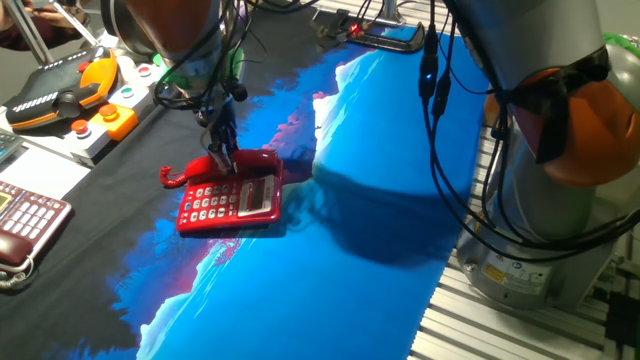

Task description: Place the handset of the telephone on the corresponding phone cradle

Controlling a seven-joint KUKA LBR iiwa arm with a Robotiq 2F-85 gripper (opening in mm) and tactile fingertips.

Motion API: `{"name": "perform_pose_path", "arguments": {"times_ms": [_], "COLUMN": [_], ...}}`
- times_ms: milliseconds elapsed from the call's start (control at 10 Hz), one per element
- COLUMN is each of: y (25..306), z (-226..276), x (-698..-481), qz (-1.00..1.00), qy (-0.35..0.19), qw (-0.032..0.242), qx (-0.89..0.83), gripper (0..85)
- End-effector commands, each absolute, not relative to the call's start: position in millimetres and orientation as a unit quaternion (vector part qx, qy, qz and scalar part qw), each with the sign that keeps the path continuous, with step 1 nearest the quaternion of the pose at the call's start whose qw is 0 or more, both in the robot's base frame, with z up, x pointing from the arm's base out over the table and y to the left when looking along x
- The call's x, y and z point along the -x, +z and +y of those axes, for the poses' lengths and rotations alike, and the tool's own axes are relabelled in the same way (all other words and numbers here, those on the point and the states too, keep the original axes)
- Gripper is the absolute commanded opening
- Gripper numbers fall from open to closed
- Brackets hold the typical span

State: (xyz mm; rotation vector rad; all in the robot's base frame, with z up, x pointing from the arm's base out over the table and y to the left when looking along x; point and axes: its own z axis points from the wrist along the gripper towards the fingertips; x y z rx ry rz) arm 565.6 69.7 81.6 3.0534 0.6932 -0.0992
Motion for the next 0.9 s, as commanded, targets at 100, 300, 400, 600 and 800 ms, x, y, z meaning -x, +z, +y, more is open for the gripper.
{"name": "perform_pose_path", "arguments": {"times_ms": [100, 300, 400, 600, 800], "y": [81.2, 81.0, 80.7, 80.4, 80.8], "z": [69.9, 70.0, 70.0, 69.8, 69.3], "x": [-566.1, -566.6, -566.7, -566.6, -566.1], "qz": [0.223, 0.225, 0.225, 0.222, 0.223], "qy": [-0.034, -0.034, -0.034, -0.035, -0.036], "qw": [0.002, 0.002, 0.002, 0.003, 0.005], "qx": [-0.974, -0.974, -0.974, -0.974, -0.974], "gripper": [0.7, 0.7, 0.7, 0.7, 1.7]}}
